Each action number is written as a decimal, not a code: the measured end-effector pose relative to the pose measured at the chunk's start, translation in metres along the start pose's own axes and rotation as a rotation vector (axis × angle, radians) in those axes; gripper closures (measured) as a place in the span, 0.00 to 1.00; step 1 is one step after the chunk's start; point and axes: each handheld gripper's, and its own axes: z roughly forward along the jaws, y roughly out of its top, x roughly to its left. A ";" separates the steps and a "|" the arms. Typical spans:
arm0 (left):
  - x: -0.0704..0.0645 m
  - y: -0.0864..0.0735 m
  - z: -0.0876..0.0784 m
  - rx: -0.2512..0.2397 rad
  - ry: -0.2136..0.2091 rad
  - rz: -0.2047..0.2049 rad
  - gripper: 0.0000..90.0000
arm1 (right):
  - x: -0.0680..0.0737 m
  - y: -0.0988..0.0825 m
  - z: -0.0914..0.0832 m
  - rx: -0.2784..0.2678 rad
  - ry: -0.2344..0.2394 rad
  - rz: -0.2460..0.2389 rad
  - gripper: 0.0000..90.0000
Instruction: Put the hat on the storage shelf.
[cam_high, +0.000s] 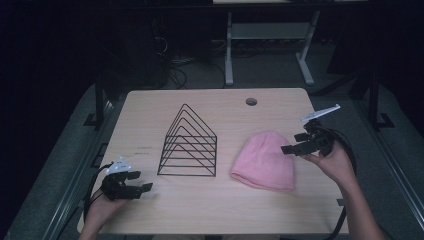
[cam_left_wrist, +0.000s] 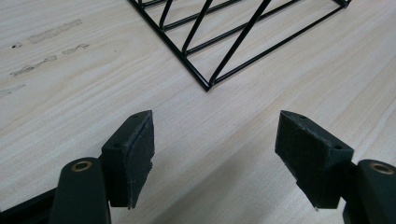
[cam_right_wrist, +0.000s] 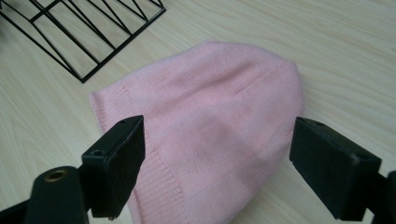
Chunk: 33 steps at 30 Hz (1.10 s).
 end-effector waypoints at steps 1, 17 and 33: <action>0.000 0.000 0.000 -0.001 0.000 -0.001 0.32 | -0.001 0.002 0.001 0.004 -0.001 0.001 0.20; 0.001 0.000 0.000 0.000 0.003 0.002 0.32 | -0.024 0.014 0.025 0.050 -0.010 0.049 0.22; 0.003 0.000 0.000 -0.001 0.002 -0.006 0.32 | -0.036 0.026 0.057 0.115 -0.040 0.072 0.25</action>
